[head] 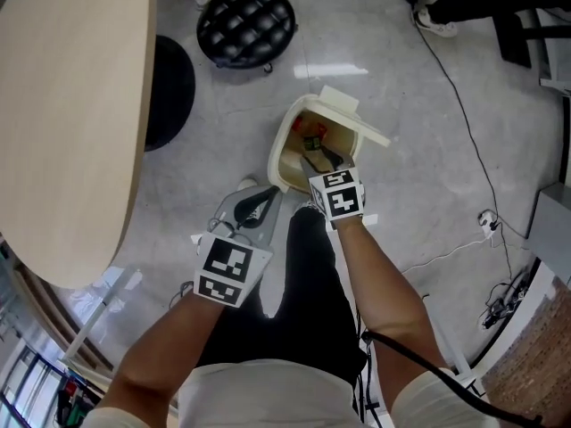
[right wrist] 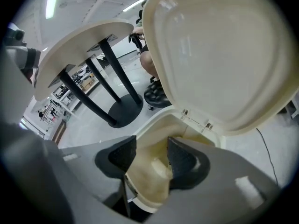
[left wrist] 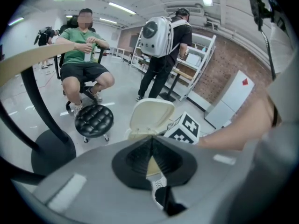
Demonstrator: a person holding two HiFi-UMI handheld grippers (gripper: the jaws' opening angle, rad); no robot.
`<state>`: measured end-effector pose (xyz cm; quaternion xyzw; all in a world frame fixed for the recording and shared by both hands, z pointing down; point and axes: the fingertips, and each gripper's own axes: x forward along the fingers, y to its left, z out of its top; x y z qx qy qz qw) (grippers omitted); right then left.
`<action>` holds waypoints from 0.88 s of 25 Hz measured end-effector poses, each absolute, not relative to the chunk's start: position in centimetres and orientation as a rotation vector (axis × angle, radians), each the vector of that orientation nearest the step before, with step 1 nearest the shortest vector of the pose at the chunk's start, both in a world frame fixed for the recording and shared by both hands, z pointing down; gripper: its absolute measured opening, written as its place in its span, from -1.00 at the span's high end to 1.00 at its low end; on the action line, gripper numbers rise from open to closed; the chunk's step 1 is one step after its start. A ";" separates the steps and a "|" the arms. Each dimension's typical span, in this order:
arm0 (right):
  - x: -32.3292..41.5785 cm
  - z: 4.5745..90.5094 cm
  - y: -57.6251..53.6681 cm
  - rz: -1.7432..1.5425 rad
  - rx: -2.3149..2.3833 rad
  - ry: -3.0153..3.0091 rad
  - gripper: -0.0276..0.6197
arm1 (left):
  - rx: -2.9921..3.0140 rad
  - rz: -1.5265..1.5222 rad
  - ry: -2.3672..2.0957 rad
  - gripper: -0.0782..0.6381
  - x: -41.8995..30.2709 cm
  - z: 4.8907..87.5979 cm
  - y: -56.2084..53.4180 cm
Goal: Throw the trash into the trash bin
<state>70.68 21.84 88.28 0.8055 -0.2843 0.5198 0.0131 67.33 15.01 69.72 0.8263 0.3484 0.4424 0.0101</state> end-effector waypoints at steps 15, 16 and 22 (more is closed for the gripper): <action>70.2 66.2 22.3 1.356 2.708 -0.960 0.91 | 2.684 1.097 1.185 0.76 70.0 55.2 13.3; 70.6 63.9 22.4 1.325 2.766 -0.942 0.91 | 2.677 1.079 1.187 0.76 70.5 54.3 13.3; 69.2 49.9 22.4 1.109 3.098 -0.902 0.91 | 2.679 0.950 1.276 0.76 71.0 47.4 14.1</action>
